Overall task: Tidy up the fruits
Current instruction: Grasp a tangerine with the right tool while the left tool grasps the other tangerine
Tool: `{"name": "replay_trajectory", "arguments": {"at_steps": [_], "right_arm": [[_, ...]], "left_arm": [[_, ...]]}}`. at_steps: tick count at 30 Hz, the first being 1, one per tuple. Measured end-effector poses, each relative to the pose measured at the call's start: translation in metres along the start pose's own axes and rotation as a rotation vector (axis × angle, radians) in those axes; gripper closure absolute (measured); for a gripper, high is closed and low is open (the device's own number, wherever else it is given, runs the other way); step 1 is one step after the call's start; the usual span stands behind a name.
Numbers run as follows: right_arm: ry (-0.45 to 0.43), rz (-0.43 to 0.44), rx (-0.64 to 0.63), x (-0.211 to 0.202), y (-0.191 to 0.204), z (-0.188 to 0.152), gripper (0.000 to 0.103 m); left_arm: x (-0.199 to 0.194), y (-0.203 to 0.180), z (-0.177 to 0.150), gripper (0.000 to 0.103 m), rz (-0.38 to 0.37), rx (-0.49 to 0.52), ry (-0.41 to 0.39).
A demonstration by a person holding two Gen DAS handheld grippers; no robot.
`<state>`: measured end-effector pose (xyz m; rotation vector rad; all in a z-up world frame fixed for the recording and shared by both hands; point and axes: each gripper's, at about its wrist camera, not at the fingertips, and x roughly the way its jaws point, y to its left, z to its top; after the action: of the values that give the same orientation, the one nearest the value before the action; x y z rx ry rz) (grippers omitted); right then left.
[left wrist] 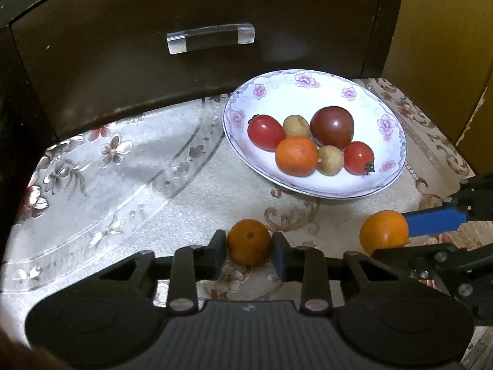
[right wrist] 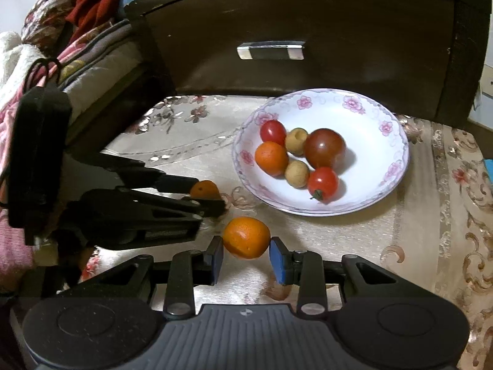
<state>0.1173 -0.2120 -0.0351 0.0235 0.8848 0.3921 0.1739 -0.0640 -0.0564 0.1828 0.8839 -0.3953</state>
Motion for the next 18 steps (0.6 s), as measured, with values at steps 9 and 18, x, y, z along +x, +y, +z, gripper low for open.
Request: {"name": "replay_trajectory", "arguments": {"at_steps": [9,18], "right_arm": [[0.01,-0.035,-0.008,0.002,-0.001,-0.001,0.075],[-0.006,-0.051,-0.021,-0.004,0.001,0.001,0.075]], "left_arm": [[-0.004,-0.003,-0.001,0.065,0.0,0.01,0.014],[-0.018,-0.012,-0.003,0.065,0.004,0.033,0.011]]}}
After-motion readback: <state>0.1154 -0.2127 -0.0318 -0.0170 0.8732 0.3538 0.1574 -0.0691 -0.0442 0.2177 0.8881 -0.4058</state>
